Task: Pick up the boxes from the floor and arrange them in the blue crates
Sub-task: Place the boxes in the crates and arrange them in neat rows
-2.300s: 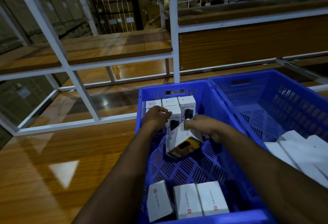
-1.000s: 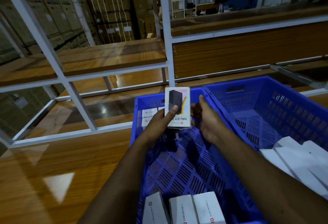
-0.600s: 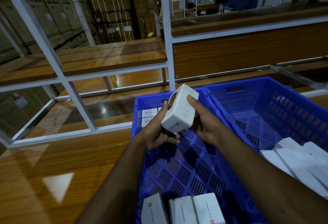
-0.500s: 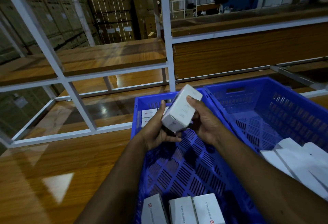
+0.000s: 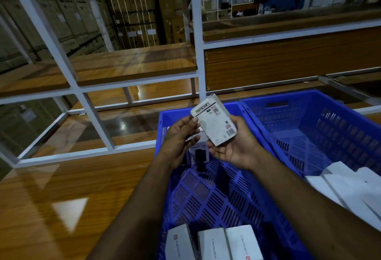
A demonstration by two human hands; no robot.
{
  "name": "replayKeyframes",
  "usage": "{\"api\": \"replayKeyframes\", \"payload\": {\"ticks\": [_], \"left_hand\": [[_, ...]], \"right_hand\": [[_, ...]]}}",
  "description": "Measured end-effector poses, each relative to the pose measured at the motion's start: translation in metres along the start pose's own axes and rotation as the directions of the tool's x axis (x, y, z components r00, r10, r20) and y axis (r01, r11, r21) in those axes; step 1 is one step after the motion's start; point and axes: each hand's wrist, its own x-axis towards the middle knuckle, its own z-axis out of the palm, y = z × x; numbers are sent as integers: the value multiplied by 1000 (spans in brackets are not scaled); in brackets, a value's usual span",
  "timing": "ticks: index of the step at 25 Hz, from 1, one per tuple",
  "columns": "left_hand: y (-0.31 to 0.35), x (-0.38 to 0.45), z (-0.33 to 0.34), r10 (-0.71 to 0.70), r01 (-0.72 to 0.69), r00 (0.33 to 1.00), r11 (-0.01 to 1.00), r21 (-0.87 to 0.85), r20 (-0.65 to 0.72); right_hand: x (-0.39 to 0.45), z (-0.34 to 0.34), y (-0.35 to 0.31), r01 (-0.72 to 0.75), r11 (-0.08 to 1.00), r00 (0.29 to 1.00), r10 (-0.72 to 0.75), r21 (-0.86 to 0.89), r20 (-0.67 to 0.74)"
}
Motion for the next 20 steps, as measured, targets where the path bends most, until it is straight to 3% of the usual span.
{"api": "replayKeyframes", "payload": {"ticks": [7, 11, 13, 15, 17, 18, 20], "left_hand": [[-3, 6, -6, -4, 2, 999, 998, -57, -34], [-5, 10, -7, 2, -7, 998, 997, -72, -59], [-5, 9, -5, 23, -25, 999, 998, -52, -45], [-6, 7, -1, 20, -20, 1000, 1000, 4, -2], [-7, 4, 6, 19, -20, 1000, 994, 111, 17], [-10, 5, 7, 16, -21, 999, 986, 163, 34], [-17, 8, 5, -7, -12, 996, 975, 222, 85]], "right_hand": [[1, 3, 4, -63, 998, 997, 63, -5, 40], [-2, 5, 4, -9, 999, 999, 10, -35, 33], [2, 7, 6, 67, 987, 997, -73, -149, -35], [7, 7, 13, 133, 913, 973, -194, -385, -123], [12, 6, 20, 145, 704, 928, -341, -695, -152], [14, 5, 24, 140, 602, 909, -393, -786, -139], [22, -1, 29, 118, 558, 895, -418, -821, -156]]}}
